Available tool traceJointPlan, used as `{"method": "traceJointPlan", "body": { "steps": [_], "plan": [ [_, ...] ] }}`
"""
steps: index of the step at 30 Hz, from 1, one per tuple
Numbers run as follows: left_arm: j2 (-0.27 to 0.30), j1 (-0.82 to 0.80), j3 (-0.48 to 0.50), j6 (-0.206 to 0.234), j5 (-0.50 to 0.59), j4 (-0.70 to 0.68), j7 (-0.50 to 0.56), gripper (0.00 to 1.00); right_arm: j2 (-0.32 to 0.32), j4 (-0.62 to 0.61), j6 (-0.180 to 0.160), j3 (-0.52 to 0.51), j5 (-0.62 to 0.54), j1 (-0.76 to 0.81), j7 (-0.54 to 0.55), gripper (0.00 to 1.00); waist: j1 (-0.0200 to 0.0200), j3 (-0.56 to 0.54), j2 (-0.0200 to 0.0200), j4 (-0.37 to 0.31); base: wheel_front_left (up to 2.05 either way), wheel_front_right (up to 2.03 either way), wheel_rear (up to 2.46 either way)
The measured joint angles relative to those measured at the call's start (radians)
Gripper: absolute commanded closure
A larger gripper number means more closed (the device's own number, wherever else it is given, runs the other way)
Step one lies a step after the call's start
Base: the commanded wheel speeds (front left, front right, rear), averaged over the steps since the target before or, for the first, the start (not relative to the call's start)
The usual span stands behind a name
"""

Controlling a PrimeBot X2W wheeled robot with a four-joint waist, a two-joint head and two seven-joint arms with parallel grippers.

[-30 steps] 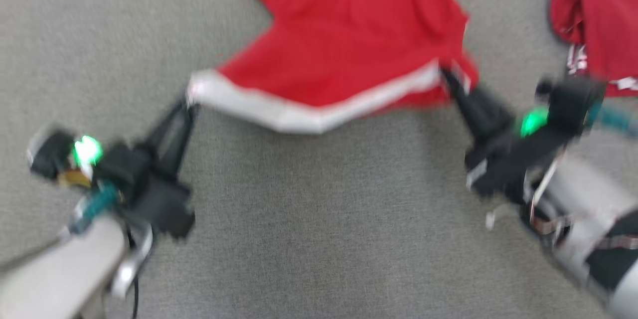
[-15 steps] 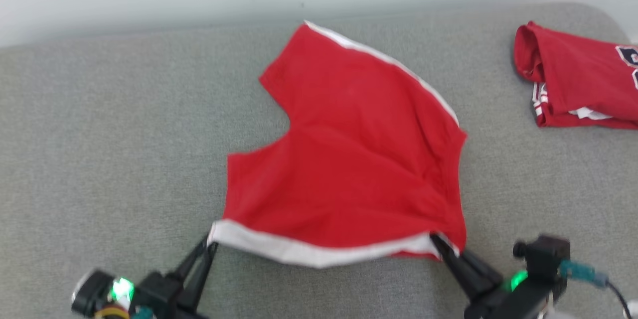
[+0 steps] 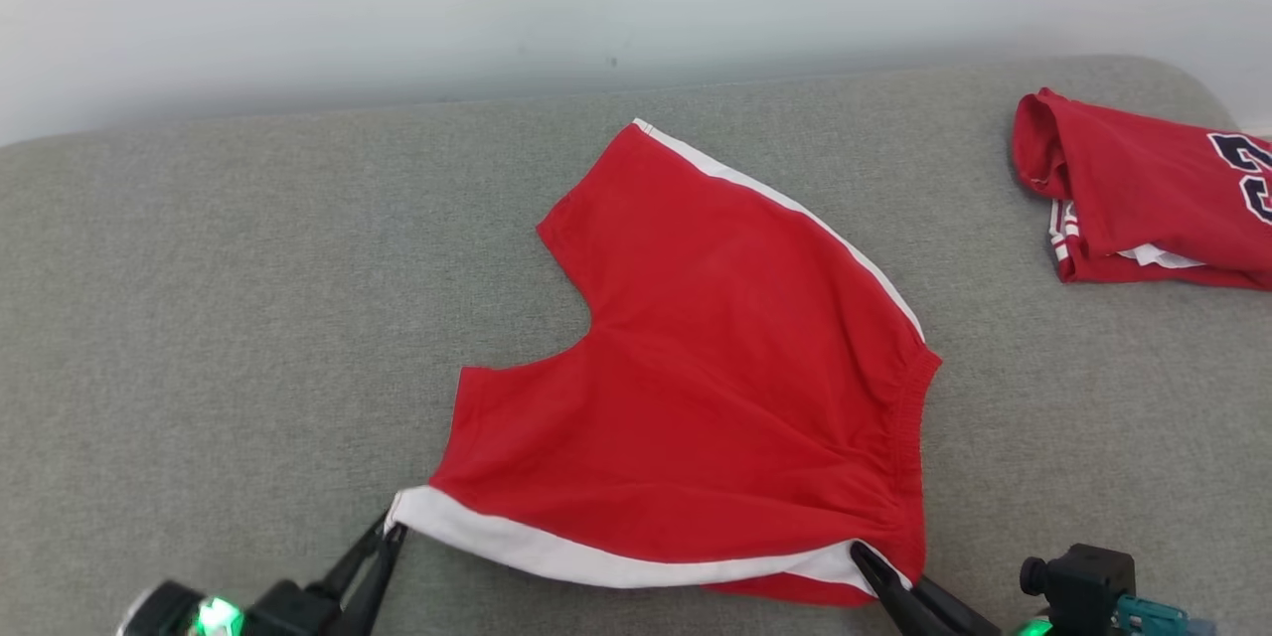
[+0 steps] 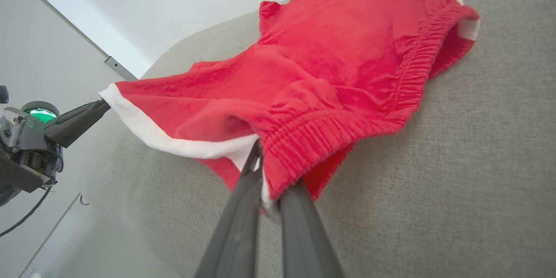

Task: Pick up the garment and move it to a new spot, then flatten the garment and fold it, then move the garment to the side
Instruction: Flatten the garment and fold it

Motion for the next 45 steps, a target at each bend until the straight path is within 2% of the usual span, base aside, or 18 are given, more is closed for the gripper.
{"method": "traceJointPlan", "body": {
  "steps": [6, 14, 18, 23, 26, 31, 39, 45],
  "plan": [
    [0.025, -0.108, 0.011, -0.068, 0.051, 0.023, 0.0, 1.0, 0.037, -0.033, 0.0, -0.066, -0.024, -0.002, 0.002, 1.0, 0.0001, 0.004, 0.0, -0.022, 0.0, 0.0, 0.0],
    [0.063, -0.409, 0.0, -0.21, 0.113, 0.095, 0.079, 1.0, 0.103, -0.034, 0.0, -0.145, -0.003, -0.068, -0.017, 1.0, 0.0001, 0.051, 0.0, -0.081, 0.0, 0.0, 0.0],
    [0.085, -0.557, -0.028, -0.251, 0.133, 0.135, 0.131, 1.0, 0.145, -0.006, 0.0, -0.149, 0.001, -0.149, -0.028, 1.0, 0.0002, 0.1, 0.0, -0.118, 0.0, 0.0, 0.0],
    [0.088, -0.745, -0.102, -0.265, 0.139, 0.197, 0.195, 1.0, 0.198, 0.052, 0.0, -0.166, 0.012, -0.253, -0.043, 1.0, 0.0003, 0.176, 0.0001, -0.162, 0.0, 0.0, 0.0],
    [0.095, -0.885, -0.23, -0.267, 0.11, 0.252, 0.217, 1.0, 0.233, 0.098, 0.0, -0.166, 0.004, -0.335, -0.05, 1.0, 0.0004, 0.239, 0.0002, -0.197, 0.0, 0.0, 0.0],
    [0.114, -1.05, -0.352, -0.267, 0.057, 0.34, 0.22, 1.0, 0.27, 0.129, 0.0, -0.166, -0.01, -0.417, -0.055, 1.0, 0.0004, 0.312, 0.0002, -0.24, 0.0, 0.0, 0.0],
    [0.092, -1.227, -0.502, -0.267, -0.009, 0.473, 0.175, 1.0, 0.328, 0.151, 0.0, -0.203, -0.057, -0.473, -0.059, 1.0, 0.0004, 0.405, 0.0002, -0.304, 0.0, 0.0, 0.0],
    [0.06, -1.289, -0.542, -0.267, -0.019, 0.56, 0.116, 1.0, 0.375, 0.163, 0.0, -0.233, -0.111, -0.49, -0.059, 1.0, 0.0003, 0.442, 0.0002, -0.343, 0.0, 0.0, 0.0]
  ]
}}
